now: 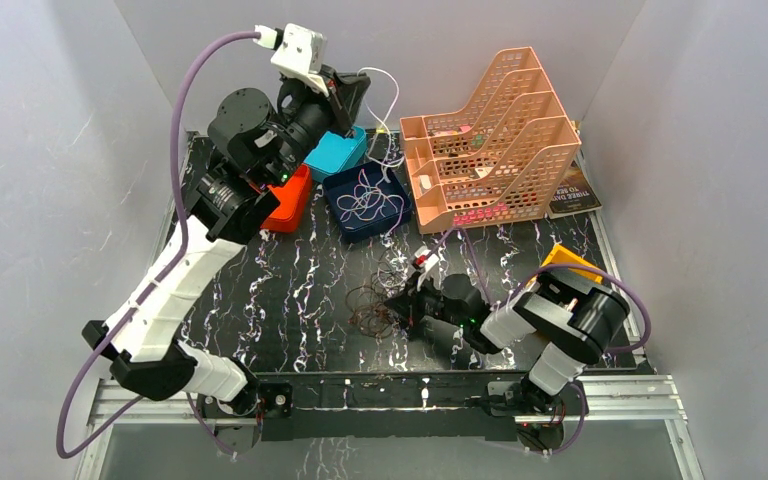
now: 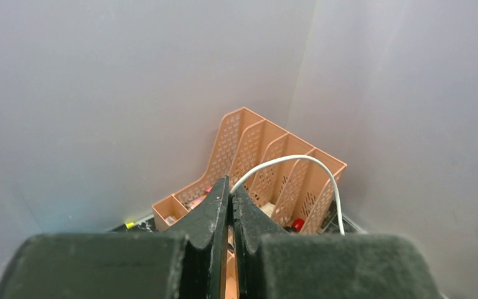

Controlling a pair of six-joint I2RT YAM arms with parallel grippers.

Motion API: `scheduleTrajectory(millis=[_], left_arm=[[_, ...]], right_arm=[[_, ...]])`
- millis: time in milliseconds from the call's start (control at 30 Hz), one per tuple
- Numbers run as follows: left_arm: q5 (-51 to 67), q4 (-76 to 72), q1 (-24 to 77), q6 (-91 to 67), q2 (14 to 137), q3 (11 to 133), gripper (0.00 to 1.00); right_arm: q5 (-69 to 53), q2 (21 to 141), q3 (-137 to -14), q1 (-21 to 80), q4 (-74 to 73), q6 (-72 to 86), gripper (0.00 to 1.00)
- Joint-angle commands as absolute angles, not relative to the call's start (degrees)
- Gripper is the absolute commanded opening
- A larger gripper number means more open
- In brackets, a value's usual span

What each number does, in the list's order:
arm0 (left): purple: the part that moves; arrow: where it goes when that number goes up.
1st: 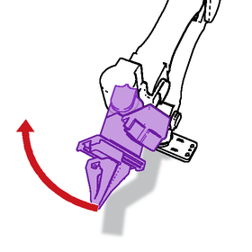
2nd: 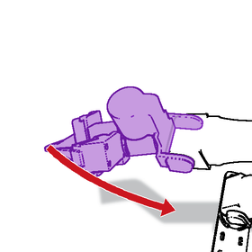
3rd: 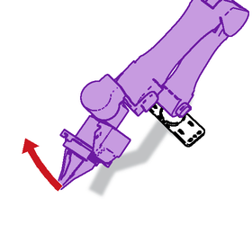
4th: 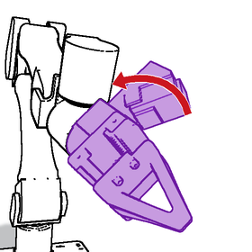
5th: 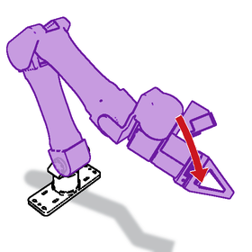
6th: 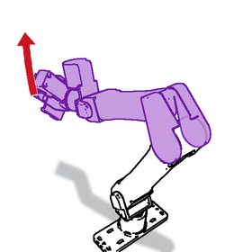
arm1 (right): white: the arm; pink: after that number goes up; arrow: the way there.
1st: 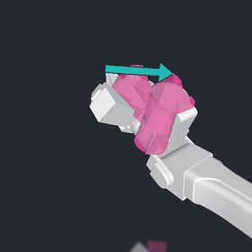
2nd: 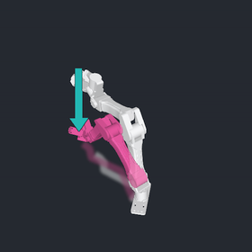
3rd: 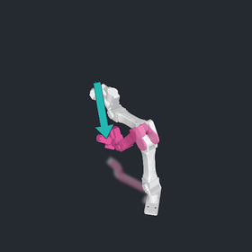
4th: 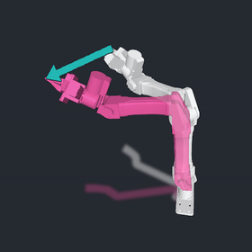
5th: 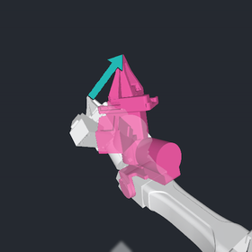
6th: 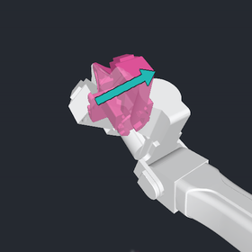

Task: Untangle the cables

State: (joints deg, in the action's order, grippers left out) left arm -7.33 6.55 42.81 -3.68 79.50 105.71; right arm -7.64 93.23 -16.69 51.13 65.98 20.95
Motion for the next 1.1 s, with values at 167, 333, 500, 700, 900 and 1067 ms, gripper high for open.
scheduleTrajectory(millis=[167, 333, 500, 700, 900, 1067], left_arm=[[-9.23, 7.05, 42.19, 2.27, 83.58, 113.16, 0.00], [-8.82, 6.78, 42.18, 3.61, 85.28, 115.98, 0.00], [-7.93, 6.69, 42.09, 4.06, 86.03, 117.27, 0.00], [-7.52, 6.98, 42.09, 4.27, 86.26, 118.15, 0.00], [-6.99, 7.39, 42.10, 4.27, 85.94, 118.41, 0.00], [-6.95, 8.11, 42.08, 4.31, 85.33, 118.53, 0.00]], right_arm=[[-8.74, 79.05, -14.93, 51.28, 55.53, 19.77, 0.11], [-7.45, 67.94, -15.10, 51.24, 44.32, 17.10, 0.36], [-3.47, 54.99, -16.38, 51.24, 33.99, 14.58, 0.51], [4.10, 45.92, -23.62, 51.24, 21.40, 10.00, 0.60], [14.45, 49.86, -28.83, 51.17, 16.75, 5.79, 0.64], [6.87, 58.64, -32.83, 48.03, 19.22, 4.50, 0.64]])
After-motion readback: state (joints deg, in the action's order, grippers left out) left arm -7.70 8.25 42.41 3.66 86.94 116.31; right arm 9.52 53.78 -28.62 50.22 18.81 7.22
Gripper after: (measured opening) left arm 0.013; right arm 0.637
